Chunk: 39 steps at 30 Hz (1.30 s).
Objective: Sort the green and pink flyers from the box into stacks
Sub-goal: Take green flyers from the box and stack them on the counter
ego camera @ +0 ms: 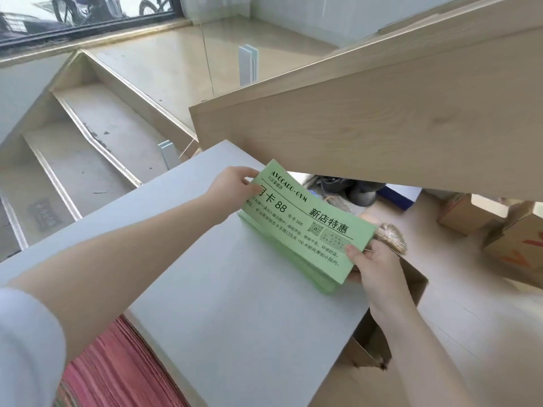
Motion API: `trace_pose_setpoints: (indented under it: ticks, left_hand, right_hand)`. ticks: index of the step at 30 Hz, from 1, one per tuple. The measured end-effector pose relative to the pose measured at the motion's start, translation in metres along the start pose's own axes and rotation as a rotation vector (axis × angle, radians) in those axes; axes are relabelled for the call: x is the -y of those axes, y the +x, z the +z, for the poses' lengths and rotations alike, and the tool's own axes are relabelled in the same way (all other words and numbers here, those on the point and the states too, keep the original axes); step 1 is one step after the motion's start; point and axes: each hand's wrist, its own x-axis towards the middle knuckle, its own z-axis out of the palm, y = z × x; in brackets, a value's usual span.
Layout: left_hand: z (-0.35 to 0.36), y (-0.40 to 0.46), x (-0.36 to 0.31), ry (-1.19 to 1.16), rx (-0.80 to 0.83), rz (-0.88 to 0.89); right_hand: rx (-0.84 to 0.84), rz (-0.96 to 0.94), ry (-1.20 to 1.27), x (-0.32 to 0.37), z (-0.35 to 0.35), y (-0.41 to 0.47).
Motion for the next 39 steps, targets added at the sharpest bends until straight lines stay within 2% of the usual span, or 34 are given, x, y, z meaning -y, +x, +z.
trace_pose_setpoints:
  ticks: [5,13,19,23,27,29,31,33,34,36,39]
  left_hand:
    - [0.021,0.023,0.012,-0.005,-0.024,-0.075]
    - [0.022,0.020,0.026,-0.137,-0.057,-0.095]
    - [0.035,0.023,0.035,-0.195,-0.105,-0.156]
    - [0.039,0.023,0.038,-0.214,-0.081,-0.181]
    - [0.034,0.018,0.032,-0.170,-0.040,-0.155]
    - [0.025,0.010,0.027,-0.119,-0.030,-0.145]
    - [0.011,-0.003,0.022,-0.031,-0.045,-0.111]
    - [-0.009,-0.027,0.019,0.112,-0.129,-0.011]
    - [-0.021,-0.041,0.019,0.198,-0.206,0.068]
    - [-0.048,-0.068,0.026,0.361,-0.350,0.239]
    - [-0.088,-0.108,0.043,0.371,-0.475,0.317]
  right_hand:
    - [0.046,0.075,-0.151,0.000,-0.006,0.017]
    - [0.118,0.153,-0.207,0.003,-0.014,0.016]
    - [0.069,0.111,-0.703,-0.002,-0.019,0.020]
    - [0.156,0.175,-0.636,-0.007,-0.014,0.018]
    - [0.110,0.172,-0.503,-0.017,-0.007,0.011]
    - [0.086,0.192,-0.513,-0.016,-0.012,0.006]
    - [-0.017,0.109,-0.590,-0.010,-0.018,-0.003]
    - [-0.143,-0.083,-0.526,0.000,-0.016,-0.020]
    - [-0.154,-0.187,-0.466,0.008,-0.010,-0.033]
    - [-0.071,-0.358,-0.366,0.026,0.010,-0.062]
    - [0.117,-0.613,-0.296,0.045,0.040,-0.102]
